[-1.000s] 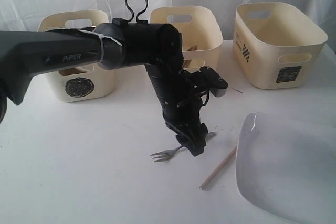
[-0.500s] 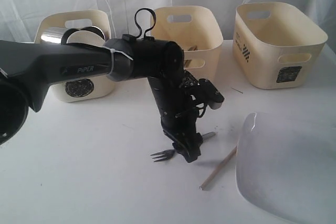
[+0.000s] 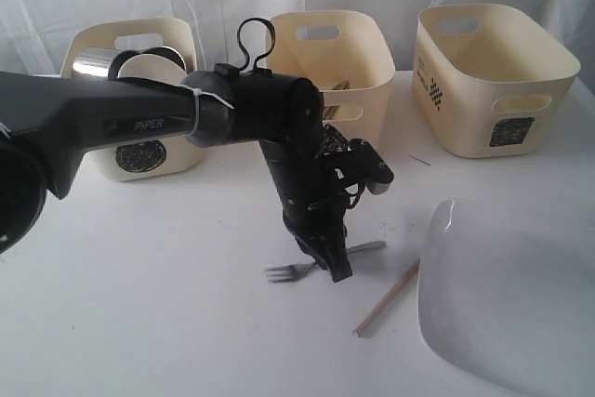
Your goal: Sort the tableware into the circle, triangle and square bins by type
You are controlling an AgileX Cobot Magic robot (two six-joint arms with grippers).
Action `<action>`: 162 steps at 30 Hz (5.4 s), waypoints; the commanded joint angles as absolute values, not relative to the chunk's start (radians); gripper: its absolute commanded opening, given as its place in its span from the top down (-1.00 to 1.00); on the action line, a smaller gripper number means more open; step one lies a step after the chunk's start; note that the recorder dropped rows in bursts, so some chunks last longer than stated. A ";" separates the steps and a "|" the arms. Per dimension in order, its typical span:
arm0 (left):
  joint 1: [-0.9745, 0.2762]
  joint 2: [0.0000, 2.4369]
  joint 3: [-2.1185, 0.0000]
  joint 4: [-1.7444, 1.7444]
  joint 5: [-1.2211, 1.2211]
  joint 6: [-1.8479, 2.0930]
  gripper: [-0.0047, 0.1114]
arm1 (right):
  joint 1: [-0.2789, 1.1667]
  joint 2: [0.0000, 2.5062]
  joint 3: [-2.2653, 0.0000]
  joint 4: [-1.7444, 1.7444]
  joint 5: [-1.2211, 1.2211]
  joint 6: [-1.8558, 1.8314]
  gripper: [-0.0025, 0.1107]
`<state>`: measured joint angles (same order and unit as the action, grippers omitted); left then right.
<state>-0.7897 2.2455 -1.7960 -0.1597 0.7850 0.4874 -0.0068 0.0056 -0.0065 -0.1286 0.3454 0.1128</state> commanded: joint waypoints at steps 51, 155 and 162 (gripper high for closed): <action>-0.710 2.106 -1.898 -0.100 -0.149 0.284 0.92 | -0.010 0.000 0.000 -0.127 0.343 0.110 0.96; -0.861 0.411 -0.972 -0.184 0.629 0.320 0.61 | -0.010 0.000 0.000 -0.127 0.343 0.110 0.96; -0.861 0.243 -0.832 0.041 0.747 0.045 0.60 | -0.010 0.000 0.000 -0.127 0.343 0.110 0.96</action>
<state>-0.8558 0.2723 -0.8764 -0.0585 0.6860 0.1746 -0.0068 0.0056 -0.0065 -0.1286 0.3454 0.1128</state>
